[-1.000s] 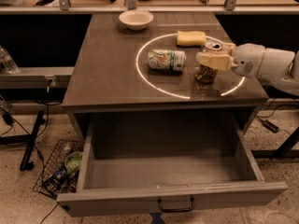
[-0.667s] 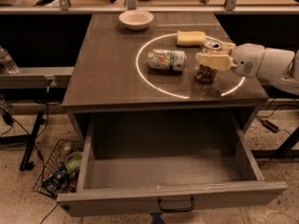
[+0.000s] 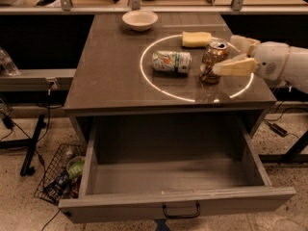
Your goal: Pick orange can from top drawer and place on counter
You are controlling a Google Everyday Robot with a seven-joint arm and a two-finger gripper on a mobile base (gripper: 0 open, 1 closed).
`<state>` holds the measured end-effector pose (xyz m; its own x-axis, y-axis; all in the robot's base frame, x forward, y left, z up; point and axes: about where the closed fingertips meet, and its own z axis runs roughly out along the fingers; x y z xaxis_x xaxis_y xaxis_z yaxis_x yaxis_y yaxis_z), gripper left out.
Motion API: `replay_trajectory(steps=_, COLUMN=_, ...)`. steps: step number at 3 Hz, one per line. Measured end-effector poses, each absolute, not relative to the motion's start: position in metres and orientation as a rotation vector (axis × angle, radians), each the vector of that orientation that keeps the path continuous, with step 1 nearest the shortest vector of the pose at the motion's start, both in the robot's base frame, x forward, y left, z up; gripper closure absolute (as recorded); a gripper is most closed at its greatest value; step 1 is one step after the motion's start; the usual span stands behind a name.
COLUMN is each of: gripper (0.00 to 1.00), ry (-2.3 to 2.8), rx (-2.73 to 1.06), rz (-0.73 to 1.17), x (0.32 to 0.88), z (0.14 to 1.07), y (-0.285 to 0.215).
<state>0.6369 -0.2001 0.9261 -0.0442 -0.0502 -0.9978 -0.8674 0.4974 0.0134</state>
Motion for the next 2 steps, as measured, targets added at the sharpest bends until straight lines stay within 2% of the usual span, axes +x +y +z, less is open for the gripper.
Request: replay_trajectory(steps=2, gripper=0.0, ry=1.324, rx=-0.961, rz=0.652, x=0.557, z=1.013, y=-0.241)
